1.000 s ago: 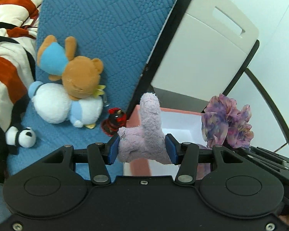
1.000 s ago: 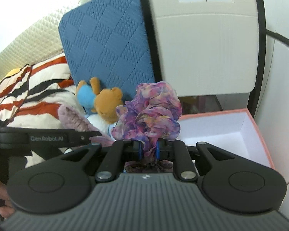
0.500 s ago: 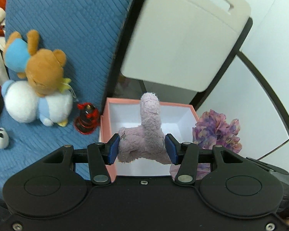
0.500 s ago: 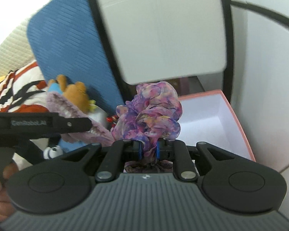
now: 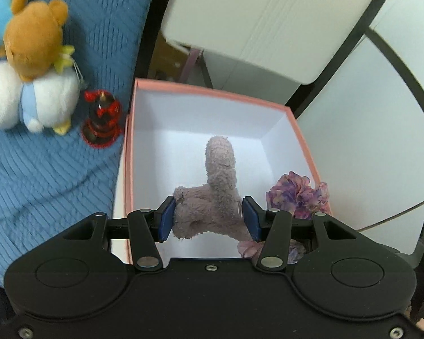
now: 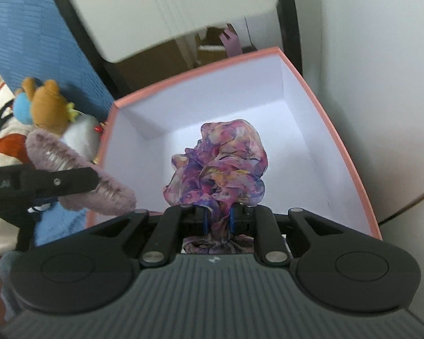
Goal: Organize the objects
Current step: 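Lift and carry the clip and scrunchie with both grippers over the pink box, then open both grippers to drop the clip and scrunchie into the box, then withdraw both grippers from the box back toward the cushion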
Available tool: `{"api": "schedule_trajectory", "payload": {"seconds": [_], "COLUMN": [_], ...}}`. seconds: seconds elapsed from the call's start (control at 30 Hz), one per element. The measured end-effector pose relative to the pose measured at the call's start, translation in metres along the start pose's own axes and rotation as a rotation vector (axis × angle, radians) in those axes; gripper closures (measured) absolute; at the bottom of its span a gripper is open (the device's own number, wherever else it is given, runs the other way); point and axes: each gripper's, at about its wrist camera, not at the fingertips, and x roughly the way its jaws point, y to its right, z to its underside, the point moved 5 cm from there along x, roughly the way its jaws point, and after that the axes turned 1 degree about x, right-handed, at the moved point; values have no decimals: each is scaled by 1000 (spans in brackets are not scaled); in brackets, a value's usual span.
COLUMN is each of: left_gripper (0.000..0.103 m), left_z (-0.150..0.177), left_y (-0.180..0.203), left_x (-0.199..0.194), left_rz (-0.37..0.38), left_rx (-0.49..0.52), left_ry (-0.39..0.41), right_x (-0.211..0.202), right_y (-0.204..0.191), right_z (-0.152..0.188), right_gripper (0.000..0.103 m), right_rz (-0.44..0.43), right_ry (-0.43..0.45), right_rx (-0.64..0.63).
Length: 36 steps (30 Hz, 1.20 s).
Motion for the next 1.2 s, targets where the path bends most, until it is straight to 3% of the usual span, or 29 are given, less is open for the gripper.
{"api": "schedule_trajectory", "payload": {"seconds": [0.2, 0.43, 0.5, 0.57, 0.6, 0.63, 0.67, 1.2], "left_gripper": [55, 55, 49, 35, 31, 26, 26, 26], "left_z": [5, 5, 6, 6, 5, 4, 3, -10], "left_y": [0, 8, 10, 10, 10, 9, 9, 6], "left_x": [16, 12, 9, 3, -1, -6, -9, -121], "left_rz": [5, 7, 8, 11, 12, 12, 14, 50], "left_rx": [-19, 12, 29, 36, 35, 35, 39, 118], "left_ry": [-35, -49, -60, -49, -36, -23, -16, 163], "right_x": [10, -4, -8, -13, -15, -18, -20, -113], "right_y": [13, 19, 19, 17, 17, 16, 15, -52], "right_z": [3, -2, -3, -3, -4, -4, -5, -12], "right_gripper": [86, 85, 83, 63, 54, 36, 27, 30], "right_rz": [18, 34, 27, 21, 27, 33, 38, -2], "right_ry": [-30, -5, 3, 10, 15, 25, 37, 201], "right_rx": [15, 22, 21, 27, 29, 31, 33, -18]}}
